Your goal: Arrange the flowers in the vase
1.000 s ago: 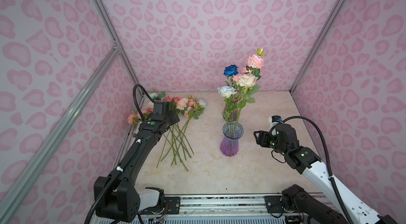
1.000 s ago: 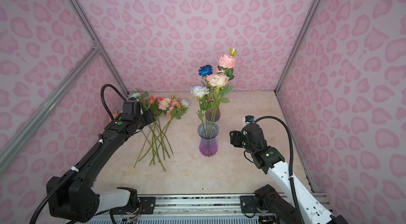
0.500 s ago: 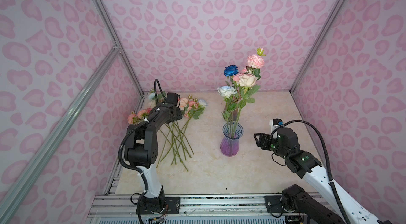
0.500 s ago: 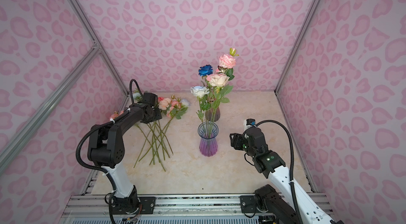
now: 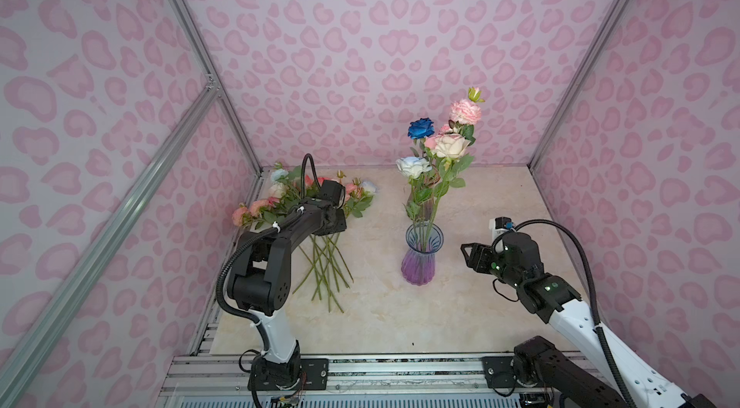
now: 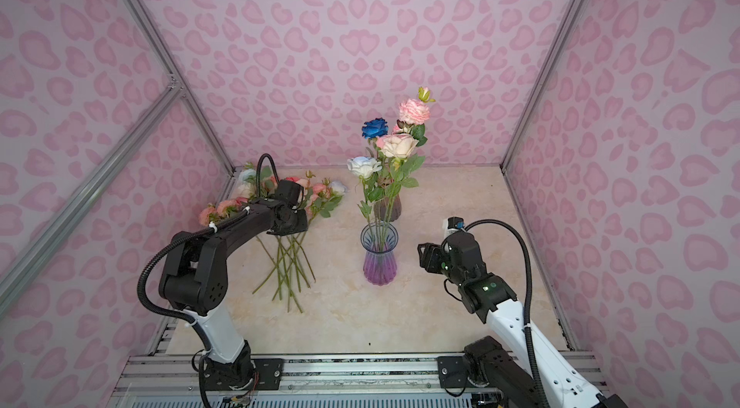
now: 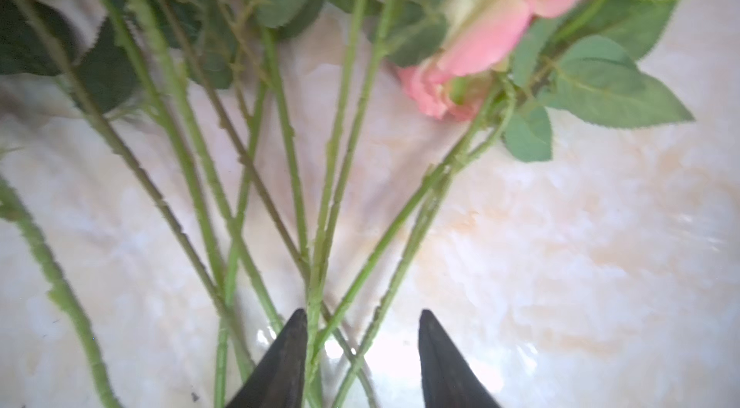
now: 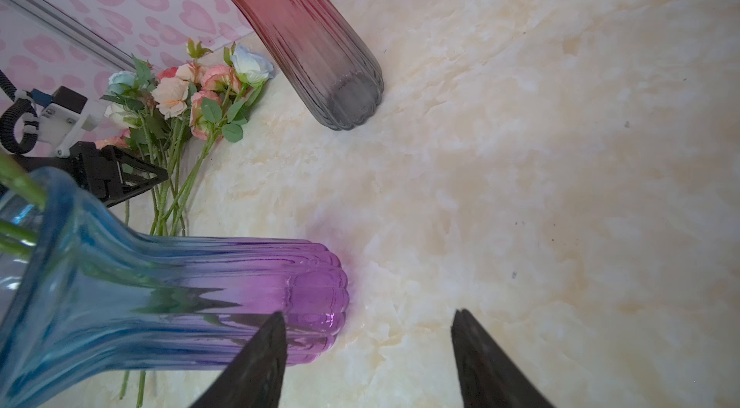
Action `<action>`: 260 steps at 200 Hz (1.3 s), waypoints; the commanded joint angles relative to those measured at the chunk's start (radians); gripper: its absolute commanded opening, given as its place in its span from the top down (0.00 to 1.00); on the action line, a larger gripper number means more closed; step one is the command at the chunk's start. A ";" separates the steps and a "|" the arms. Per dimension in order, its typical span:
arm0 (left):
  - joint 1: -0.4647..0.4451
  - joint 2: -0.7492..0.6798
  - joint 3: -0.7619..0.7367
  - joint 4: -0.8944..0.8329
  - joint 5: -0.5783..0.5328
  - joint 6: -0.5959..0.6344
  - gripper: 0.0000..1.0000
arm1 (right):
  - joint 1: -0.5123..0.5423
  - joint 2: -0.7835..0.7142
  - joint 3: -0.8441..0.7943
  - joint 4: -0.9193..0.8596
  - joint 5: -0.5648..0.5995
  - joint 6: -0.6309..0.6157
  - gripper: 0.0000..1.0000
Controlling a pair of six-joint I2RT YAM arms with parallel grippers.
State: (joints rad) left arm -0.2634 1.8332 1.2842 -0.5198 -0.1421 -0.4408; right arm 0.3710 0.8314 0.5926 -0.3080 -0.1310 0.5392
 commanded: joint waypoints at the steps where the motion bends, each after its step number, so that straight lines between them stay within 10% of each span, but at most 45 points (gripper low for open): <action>1: -0.003 0.023 0.000 0.009 0.001 0.011 0.54 | -0.001 0.002 -0.005 0.025 -0.007 0.005 0.34; 260: 0.047 0.000 -0.013 0.079 -0.118 0.006 0.50 | -0.001 -0.006 0.058 -0.101 -0.005 -0.013 0.34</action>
State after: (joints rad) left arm -0.2211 1.8145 1.2591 -0.4465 -0.2401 -0.4473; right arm 0.3702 0.8204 0.6571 -0.4129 -0.1310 0.5346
